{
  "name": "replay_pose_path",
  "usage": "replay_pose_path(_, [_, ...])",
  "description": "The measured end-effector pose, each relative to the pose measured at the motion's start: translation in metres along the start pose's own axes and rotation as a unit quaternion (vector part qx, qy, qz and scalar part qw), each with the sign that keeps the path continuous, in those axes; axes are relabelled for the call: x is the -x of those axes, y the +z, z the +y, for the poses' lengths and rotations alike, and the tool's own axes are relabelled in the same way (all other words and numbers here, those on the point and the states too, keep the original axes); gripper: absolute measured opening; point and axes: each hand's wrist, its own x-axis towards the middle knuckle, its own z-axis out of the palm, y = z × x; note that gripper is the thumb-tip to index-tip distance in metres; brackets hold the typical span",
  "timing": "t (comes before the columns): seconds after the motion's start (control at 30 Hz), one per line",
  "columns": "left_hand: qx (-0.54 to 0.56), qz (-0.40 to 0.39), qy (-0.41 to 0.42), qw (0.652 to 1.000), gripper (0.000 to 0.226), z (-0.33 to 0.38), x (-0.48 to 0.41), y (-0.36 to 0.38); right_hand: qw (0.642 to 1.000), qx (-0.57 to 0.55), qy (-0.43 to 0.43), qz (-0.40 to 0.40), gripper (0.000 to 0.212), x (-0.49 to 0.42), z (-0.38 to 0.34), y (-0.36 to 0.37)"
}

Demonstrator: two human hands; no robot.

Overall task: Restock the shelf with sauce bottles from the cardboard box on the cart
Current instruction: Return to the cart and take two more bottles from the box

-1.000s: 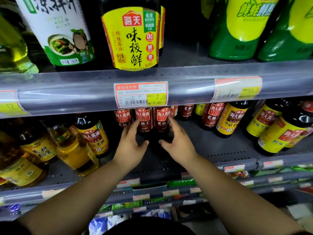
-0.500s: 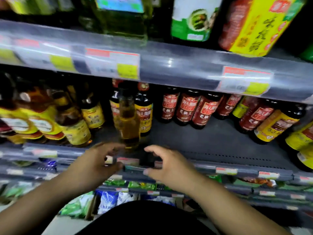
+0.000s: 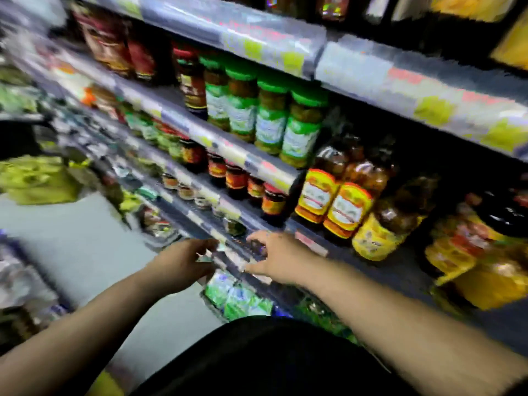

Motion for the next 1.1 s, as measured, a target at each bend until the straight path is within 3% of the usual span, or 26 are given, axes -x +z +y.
replay_pose_path(0.17, [0.004, 0.039, -0.119, 0.992, 0.043, -0.103, 0.005, -0.036, 0.996, 0.020, -0.044, -0.070, 0.065, -0.100, -0.084, 0.038])
replay_pose_path(0.4, [0.052, 0.047, -0.304, 0.950, 0.047, -0.229, 0.032, -0.061, 0.978, 0.117, -0.112, -0.130, 0.059, -0.206, -0.169, 0.093])
replay_pose_path(0.83, [0.108, 0.081, -0.381, 0.915, 0.043, -0.368, -0.034, -0.147, 0.947, 0.124, -0.181, -0.236, 0.064, -0.412, -0.297, 0.142])
replay_pose_path(1.1, [0.226, 0.195, -0.425, 0.855, 0.032, -0.453, -0.083, -0.234, 0.913, 0.102, -0.253, -0.303, 0.067, -0.561, -0.409, 0.135])
